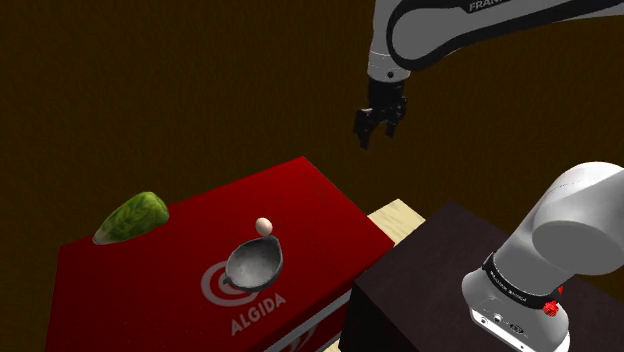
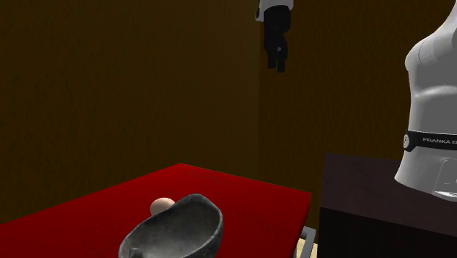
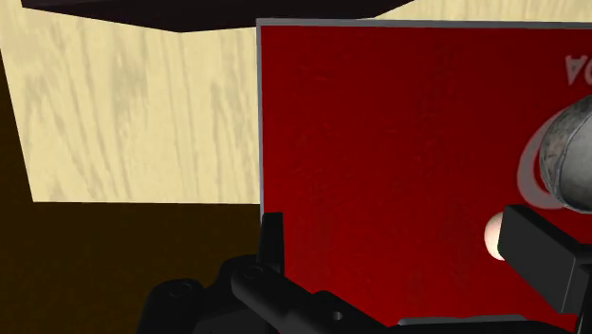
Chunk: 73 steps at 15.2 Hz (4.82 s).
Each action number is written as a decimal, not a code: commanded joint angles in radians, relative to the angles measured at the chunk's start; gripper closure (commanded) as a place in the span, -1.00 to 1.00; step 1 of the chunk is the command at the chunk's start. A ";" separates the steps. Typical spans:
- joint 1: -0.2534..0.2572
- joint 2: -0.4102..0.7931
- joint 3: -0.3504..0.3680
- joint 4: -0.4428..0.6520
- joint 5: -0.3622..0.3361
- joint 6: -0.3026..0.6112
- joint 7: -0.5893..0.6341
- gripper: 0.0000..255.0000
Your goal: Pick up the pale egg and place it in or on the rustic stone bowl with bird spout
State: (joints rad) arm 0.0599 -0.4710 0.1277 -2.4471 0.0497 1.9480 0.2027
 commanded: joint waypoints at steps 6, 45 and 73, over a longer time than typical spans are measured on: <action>0.023 0.259 0.064 0.067 0.012 0.176 0.075 -1.00; 0.249 1.457 0.082 1.009 -0.137 0.367 0.309 -1.00; 0.234 1.320 0.099 0.954 -0.122 0.285 0.313 1.00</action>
State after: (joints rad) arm 0.2939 0.8604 0.2255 -1.4909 -0.0740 2.2419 0.5145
